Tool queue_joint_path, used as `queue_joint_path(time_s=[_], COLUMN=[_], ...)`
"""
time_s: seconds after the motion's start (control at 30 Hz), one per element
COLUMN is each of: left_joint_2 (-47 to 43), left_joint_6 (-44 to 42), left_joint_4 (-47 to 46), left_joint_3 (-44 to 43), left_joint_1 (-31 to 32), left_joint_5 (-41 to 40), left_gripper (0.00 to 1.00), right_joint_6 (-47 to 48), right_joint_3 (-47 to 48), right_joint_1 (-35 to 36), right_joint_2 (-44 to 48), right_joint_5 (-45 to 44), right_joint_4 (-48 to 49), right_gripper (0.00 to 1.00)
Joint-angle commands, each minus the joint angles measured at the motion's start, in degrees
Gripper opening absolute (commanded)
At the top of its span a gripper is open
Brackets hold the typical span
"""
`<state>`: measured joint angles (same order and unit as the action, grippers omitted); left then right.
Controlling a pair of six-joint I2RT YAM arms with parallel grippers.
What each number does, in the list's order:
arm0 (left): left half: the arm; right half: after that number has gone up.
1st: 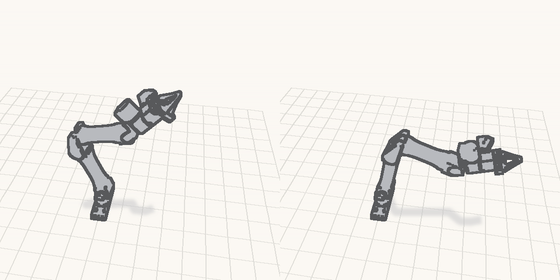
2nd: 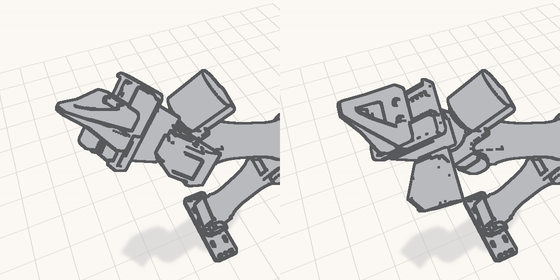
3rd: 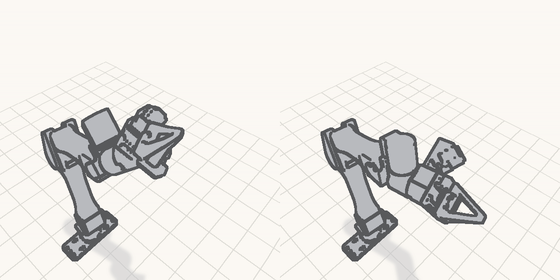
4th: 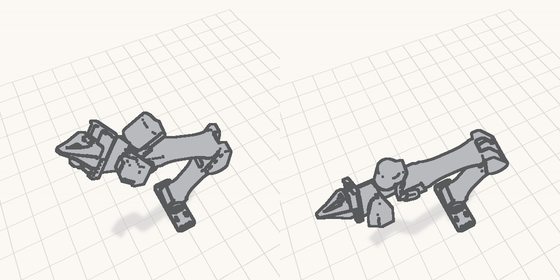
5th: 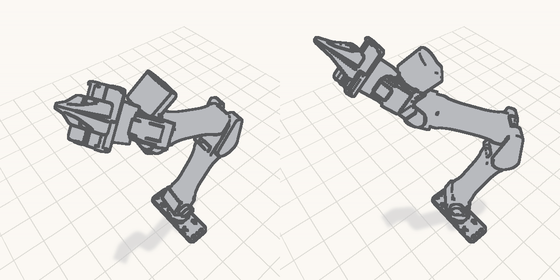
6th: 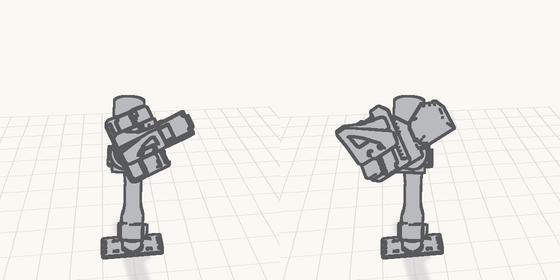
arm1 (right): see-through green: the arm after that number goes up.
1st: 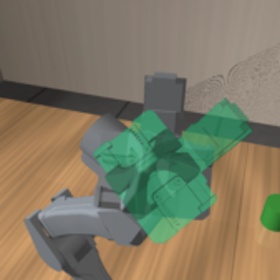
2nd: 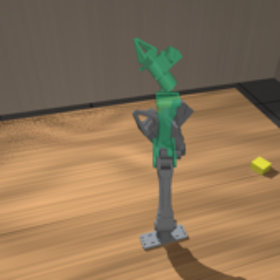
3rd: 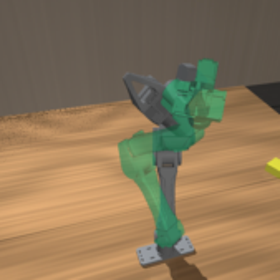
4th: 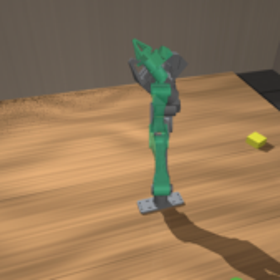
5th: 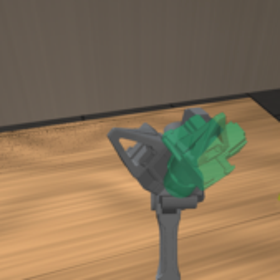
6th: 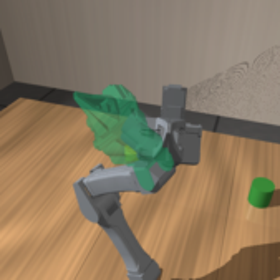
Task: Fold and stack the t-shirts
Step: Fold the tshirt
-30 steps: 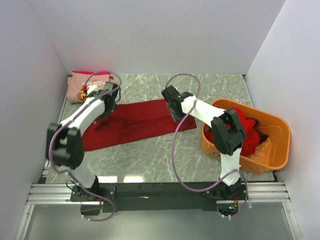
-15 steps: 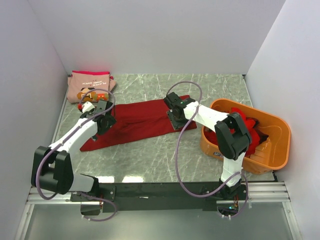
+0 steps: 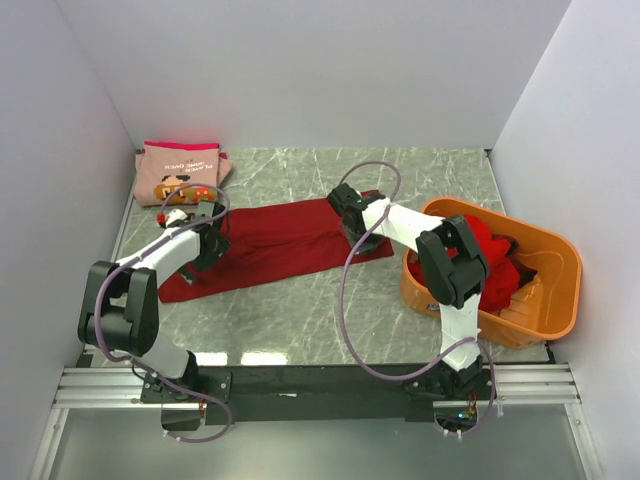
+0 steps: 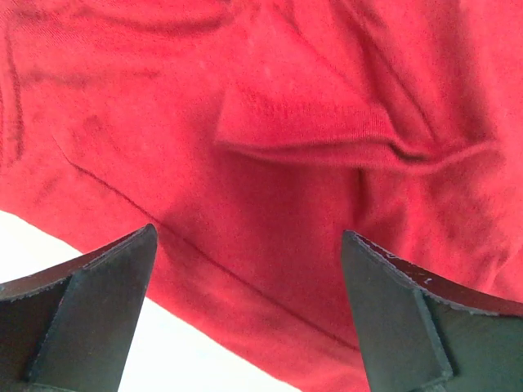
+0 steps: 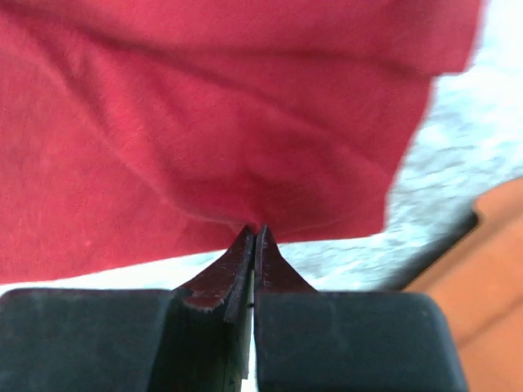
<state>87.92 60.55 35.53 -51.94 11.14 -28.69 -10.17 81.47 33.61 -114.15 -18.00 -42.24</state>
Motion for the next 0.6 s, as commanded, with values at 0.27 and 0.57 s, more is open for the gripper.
queue_joint_path(time_s=[0.27,0.57], left_joint_2=[1.55,5.32], left_joint_6=[1.15,0.71], left_joint_4=[-1.77,-1.25], left_joint_3=[-0.88,-4.48], left_joint_1=[-4.01,-5.33], left_joint_5=[-3.39,-6.99], left_gripper=[1.00,0.99], right_joint_6=[-1.95,-4.24], right_joint_3=[0.28,0.00], right_joint_1=[-1.08,-2.40], right_joint_2=[6.99,10.88], right_joint_5=[-3.45,-3.71], right_joint_4=[-8.03,-11.90], right_gripper=[0.00,0.00])
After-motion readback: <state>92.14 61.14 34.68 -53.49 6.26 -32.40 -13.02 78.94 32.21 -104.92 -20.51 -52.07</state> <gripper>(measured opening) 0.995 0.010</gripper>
